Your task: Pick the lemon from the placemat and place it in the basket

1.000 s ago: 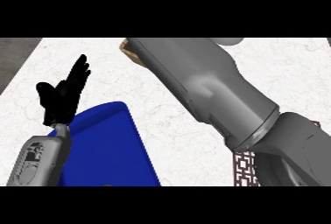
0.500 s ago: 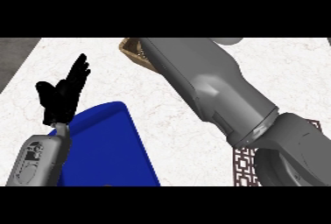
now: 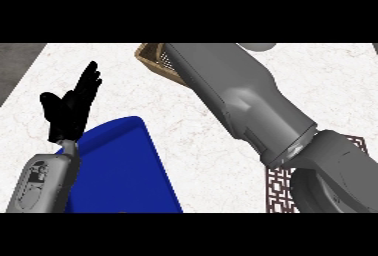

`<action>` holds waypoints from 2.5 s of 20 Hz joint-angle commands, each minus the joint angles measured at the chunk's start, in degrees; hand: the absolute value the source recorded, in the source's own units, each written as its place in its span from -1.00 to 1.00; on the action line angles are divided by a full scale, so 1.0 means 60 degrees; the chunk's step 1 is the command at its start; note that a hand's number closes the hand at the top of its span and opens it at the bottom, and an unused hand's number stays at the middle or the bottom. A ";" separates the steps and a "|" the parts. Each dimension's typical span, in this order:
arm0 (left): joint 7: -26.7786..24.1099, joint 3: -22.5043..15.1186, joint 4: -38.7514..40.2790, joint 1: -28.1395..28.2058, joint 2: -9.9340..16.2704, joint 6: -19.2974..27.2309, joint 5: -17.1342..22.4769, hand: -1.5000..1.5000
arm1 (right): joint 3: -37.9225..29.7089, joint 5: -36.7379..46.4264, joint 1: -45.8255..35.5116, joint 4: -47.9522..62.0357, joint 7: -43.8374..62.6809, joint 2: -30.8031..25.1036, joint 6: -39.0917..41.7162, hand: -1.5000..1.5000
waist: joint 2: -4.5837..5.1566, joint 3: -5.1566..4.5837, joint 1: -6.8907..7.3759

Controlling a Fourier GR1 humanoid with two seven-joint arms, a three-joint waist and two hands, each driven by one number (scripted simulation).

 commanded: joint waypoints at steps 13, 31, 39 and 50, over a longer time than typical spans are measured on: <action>-0.0291 0.0046 0.0372 -0.0045 -0.0048 -0.0106 0.0019 0.00 | -0.0281 -0.0215 0.0345 0.0143 -0.0163 0.0001 0.0881 1.00 | 0.0043 -0.0001 0.0059; -0.0012 -0.0099 -0.0146 0.0360 -0.0179 0.0080 -0.0129 0.00 | -0.1031 -0.0710 0.0677 0.0295 0.0495 0.0001 -0.0221 -1.00 | -0.0018 0.0026 -0.0021; 0.0059 0.0086 -0.0131 0.0271 -0.0104 0.0100 -0.0045 0.00 | -0.1876 -0.1149 0.0323 -0.0230 0.0783 0.0001 -0.3505 -1.00 | -0.0089 0.0028 -0.0152; -0.0334 0.0470 -0.0198 0.1224 0.0063 0.0066 0.0096 0.00 | -0.3555 -0.2080 0.0373 -0.0426 0.0594 -0.0001 -0.6240 -1.00 | -0.0321 0.0045 -0.0925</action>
